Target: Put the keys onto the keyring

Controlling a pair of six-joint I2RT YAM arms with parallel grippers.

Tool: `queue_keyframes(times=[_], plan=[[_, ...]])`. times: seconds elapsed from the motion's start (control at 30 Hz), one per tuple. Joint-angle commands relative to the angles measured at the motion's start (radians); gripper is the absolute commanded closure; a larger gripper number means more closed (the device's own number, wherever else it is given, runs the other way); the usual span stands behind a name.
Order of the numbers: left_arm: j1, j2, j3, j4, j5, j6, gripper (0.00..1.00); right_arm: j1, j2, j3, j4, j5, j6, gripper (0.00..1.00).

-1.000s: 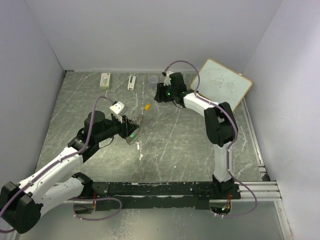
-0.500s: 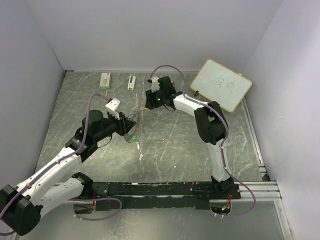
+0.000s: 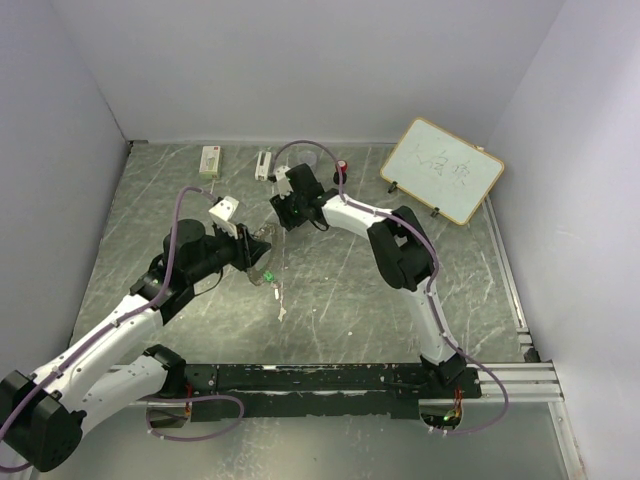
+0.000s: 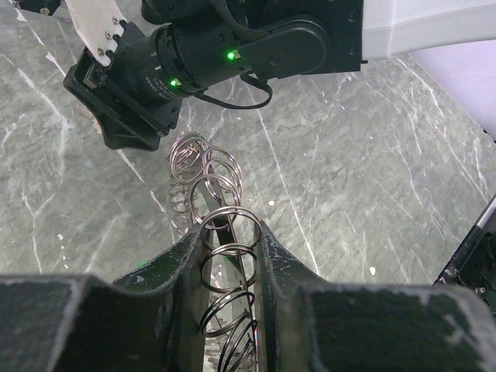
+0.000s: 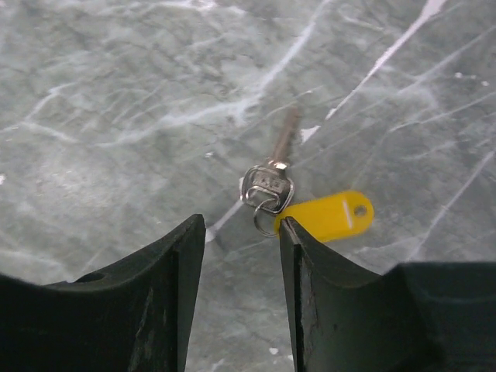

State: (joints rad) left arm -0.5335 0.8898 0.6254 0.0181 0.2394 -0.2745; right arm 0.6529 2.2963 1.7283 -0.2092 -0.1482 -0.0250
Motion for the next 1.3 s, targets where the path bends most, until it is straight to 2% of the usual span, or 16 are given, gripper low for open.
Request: queue_keyframes(times=[0.0,0.37,0.53,0.73,1.07,1.17,1.27], plan=[[0.014,-0.022,0.032,0.028,0.006,-0.008,0.93,0.005,0.019,0.033,-0.019,0.1,-0.043,0.56],[0.024,-0.012,0.027,0.038,0.019,-0.008,0.93,0.013,0.046,0.057,-0.025,0.168,-0.075,0.6],[0.027,-0.01,0.024,0.041,0.021,-0.009,0.93,0.015,0.052,0.057,-0.03,0.19,-0.078,0.72],[0.03,-0.007,0.02,0.048,0.03,-0.011,0.93,0.016,0.021,0.035,-0.009,0.213,-0.074,1.0],[0.032,-0.004,0.017,0.057,0.047,-0.011,0.93,0.017,-0.157,-0.083,0.057,0.207,-0.034,1.0],[0.032,-0.007,0.014,0.065,0.055,-0.002,0.93,0.013,-0.263,-0.161,0.087,0.184,-0.032,1.0],[0.032,-0.009,0.009,0.081,0.073,0.013,0.93,0.001,-0.443,-0.287,0.144,0.146,-0.042,1.0]])
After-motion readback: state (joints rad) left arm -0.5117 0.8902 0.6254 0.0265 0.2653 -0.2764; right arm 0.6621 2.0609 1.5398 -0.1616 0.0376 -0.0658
